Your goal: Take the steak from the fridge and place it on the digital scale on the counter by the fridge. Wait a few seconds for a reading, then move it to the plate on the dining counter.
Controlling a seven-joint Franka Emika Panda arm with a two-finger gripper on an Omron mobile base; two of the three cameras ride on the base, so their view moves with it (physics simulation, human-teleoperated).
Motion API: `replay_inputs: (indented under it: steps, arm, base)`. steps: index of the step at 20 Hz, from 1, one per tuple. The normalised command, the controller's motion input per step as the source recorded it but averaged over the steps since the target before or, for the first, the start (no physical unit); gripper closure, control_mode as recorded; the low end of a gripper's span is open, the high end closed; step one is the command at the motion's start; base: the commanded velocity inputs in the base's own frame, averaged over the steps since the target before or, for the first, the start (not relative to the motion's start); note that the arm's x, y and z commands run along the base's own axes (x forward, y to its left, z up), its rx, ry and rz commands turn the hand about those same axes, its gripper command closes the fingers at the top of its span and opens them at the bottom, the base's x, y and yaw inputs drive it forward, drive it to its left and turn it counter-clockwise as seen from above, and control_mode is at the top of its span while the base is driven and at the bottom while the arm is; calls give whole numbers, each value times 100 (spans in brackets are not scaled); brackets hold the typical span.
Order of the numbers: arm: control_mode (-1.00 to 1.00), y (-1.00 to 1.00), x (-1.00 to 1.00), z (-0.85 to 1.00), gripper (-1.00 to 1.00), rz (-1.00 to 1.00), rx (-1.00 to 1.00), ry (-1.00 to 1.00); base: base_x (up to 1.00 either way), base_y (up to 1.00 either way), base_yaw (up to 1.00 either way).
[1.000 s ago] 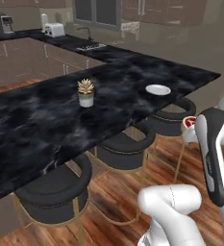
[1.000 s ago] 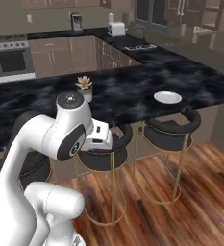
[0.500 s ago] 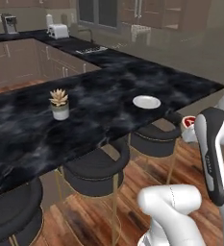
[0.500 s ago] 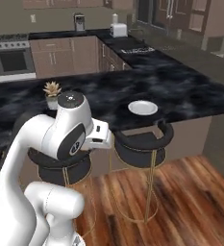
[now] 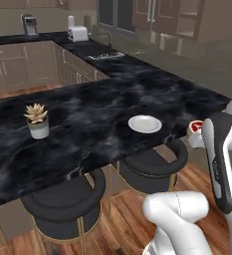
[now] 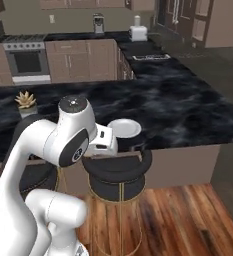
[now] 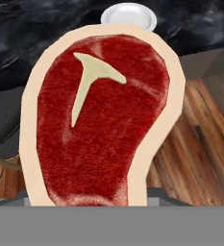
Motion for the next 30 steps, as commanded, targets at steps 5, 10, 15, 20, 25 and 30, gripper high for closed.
replay_inputs:
  steps: [5,10,15,20,25,30]
  arm:
    - [100,0,0,0,100,0,0,0]
    - [100,0,0,0,100,0,0,0]
    - [100,0,0,0,100,0,0,0]
    - [100,0,0,0,100,0,0,0]
    - [100,0,0,0,100,0,0,0]
    - [100,0,0,0,100,0,0,0]
  base:
    - [59,-100,37]
    - [9,-65,17]
    - [5,6,6]
    - [13,19,5]
    - [34,32,7]
    - [14,7,3]
